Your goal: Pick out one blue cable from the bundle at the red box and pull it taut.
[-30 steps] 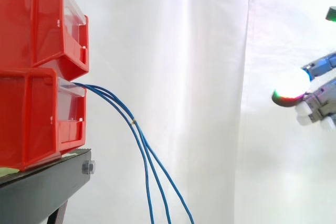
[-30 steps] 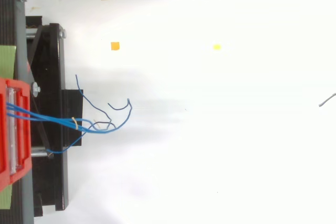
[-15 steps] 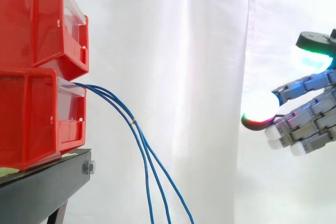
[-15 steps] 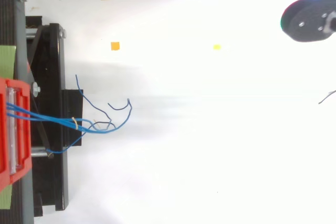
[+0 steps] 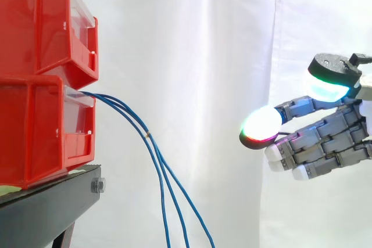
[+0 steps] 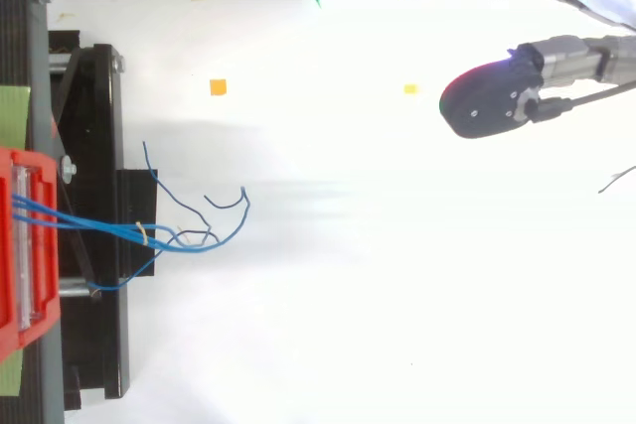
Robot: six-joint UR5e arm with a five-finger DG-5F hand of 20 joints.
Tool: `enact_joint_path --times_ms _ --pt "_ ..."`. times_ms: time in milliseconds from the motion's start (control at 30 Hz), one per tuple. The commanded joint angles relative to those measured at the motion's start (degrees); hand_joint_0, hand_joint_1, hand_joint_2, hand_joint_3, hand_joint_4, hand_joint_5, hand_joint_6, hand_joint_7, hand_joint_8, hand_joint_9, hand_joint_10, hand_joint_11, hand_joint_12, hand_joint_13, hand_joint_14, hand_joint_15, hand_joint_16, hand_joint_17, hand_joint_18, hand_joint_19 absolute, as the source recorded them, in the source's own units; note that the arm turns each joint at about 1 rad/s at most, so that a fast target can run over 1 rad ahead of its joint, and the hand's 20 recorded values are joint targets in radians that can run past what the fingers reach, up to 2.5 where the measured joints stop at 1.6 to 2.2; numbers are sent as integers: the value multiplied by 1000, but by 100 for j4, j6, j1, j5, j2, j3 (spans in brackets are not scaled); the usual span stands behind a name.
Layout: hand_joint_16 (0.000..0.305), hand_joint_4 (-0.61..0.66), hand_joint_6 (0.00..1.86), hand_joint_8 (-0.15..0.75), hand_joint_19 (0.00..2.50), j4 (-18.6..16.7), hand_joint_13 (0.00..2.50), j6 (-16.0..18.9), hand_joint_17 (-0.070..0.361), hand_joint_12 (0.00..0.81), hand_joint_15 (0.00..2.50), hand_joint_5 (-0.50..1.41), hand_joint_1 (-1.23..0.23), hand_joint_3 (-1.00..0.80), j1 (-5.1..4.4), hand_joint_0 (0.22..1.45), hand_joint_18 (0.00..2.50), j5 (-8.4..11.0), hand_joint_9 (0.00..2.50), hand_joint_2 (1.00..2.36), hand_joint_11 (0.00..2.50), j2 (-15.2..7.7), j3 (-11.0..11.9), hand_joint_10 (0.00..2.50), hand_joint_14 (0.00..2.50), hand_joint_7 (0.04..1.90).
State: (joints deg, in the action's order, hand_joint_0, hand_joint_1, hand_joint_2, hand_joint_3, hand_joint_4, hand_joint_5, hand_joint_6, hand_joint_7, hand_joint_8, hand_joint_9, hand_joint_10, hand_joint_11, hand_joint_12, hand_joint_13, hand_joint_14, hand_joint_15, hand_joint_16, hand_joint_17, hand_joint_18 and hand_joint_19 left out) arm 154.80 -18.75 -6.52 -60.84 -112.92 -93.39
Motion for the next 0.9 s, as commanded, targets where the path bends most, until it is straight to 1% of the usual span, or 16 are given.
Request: enact_joint_path --times_ms 0,33,67,133,167,200,267,300,333,367,433,467,500,733,867 --pt "48 195 502 254 284 -99 392 -191 107 313 0 -230 -711 -500 -33 507 286 90 552 1000 87 -72 -3 3 0 692" --pt "48 198 502 256 282 -116 395 -208 108 314 0 -229 -720 -500 -33 502 295 81 557 1000 82 -107 -3 4 0 696" --pt "48 200 502 259 282 -160 396 -191 108 315 0 -228 -722 -500 -33 500 297 72 558 1000 87 -195 5 5 0 698" --pt "48 203 502 260 286 -248 409 -182 108 316 0 -227 -727 -500 -42 492 305 72 563 1000 94 -248 5 4 0 703" --pt "48 204 502 260 286 -336 409 -182 108 316 0 -226 -726 -500 -42 493 305 81 563 1000 94 -336 5 4 0 704" --pt "48 205 502 263 289 -380 410 -165 108 318 0 -226 -723 -500 -42 489 307 63 570 1000 96 -345 5 4 0 707" --pt "48 210 502 262 295 -573 411 -156 108 318 0 -224 -713 -500 -51 486 310 81 571 1000 104 -468 14 4 0 710" --pt "48 210 502 264 290 -573 412 -156 108 319 0 -223 -700 -500 -51 485 310 81 573 1000 105 -468 14 4 0 712" --pt "48 211 502 264 302 -652 410 -173 108 319 0 -222 -690 -500 -59 486 312 72 573 1000 104 -494 14 4 0 713" --pt "48 210 502 265 302 -723 409 -165 108 319 0 -221 -684 -500 -59 486 312 81 573 1000 97 -582 32 4 0 711" --pt "48 213 502 265 301 -767 412 -156 109 321 0 -221 -668 -500 -59 483 312 72 575 1000 110 -617 67 4 0 710" --pt "48 213 502 265 301 -863 412 -165 109 321 0 -221 -661 -500 -59 483 313 72 576 1000 103 -722 93 4 0 711" --pt "48 214 502 266 301 -925 412 -156 109 321 0 -220 -660 -500 -59 483 313 63 576 1000 110 -766 155 4 0 713" --pt "48 214 502 266 312 -1162 415 -358 109 322 0 -218 -638 -500 -112 484 313 90 585 1000 115 -766 181 4 0 707" --pt "48 215 502 269 315 -1250 414 -375 108 322 0 -218 -625 -500 -147 484 308 107 587 1000 111 -775 181 6 0 707"
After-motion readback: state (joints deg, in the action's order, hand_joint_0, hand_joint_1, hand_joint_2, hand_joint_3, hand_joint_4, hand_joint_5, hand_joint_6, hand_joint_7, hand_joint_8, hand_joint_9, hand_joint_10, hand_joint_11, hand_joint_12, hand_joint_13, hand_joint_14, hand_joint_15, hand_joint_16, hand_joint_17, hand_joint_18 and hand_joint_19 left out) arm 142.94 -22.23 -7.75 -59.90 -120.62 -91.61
